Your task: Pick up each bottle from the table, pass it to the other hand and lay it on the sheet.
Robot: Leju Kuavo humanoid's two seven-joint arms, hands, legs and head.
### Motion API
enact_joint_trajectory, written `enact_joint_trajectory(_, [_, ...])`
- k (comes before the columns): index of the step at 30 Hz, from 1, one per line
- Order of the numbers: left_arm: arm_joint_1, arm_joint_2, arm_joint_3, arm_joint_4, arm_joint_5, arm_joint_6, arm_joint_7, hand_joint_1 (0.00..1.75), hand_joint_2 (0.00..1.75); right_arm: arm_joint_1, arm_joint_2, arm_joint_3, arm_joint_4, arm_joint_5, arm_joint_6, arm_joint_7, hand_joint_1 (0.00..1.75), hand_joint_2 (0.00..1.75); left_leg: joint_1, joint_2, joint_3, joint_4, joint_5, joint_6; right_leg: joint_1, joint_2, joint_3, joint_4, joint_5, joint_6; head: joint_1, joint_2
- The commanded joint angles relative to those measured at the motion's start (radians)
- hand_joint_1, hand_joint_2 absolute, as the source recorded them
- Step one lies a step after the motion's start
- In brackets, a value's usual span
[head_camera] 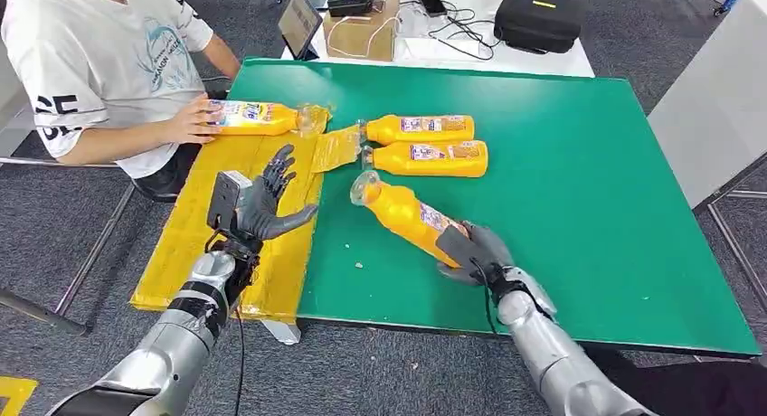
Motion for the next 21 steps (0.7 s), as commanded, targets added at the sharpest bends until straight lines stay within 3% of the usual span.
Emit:
enact_joint_trajectory(1, [-0.019,-0.057,-0.084,0.101,0.049,-0.068,0.068,0.00,1.75,0.024,0.153,-0.136,-0.052,-0.097,-0.078,-0.075,1.75,1.75,0.001,0.001,0.002,0.001,-0.002,-0.001,0.002,0.000,0.003,0.000,-0.002,-0.002,0.000,0.000])
enact_joint_trajectory(12, [-0.009,-0.100,-0.175,0.057,0.143,-0.148,0.128,0.00,1.75,-0.040,0.222,-0.080,0.029,-0.138,-0.073,-0.098,1.75,1.75,0.001,0.001,-0.002,0.001,-0.002,-0.001,0.001,0.000,-0.002,0.000,-0.002,-0.002,0.000,0.000])
enact_joint_trajectory(21, [-0.022,-0.111,-0.211,0.026,0.182,-0.109,0.134,0.00,1.75,-0.099,0.311,-0.001,0.154,-0.120,-0.055,-0.084,1.75,1.75,0.001,0.002,-0.003,0.001,-0.002,-0.001,0.001,0.002,-0.004,0.001,-0.001,-0.002,0.000,0.000])
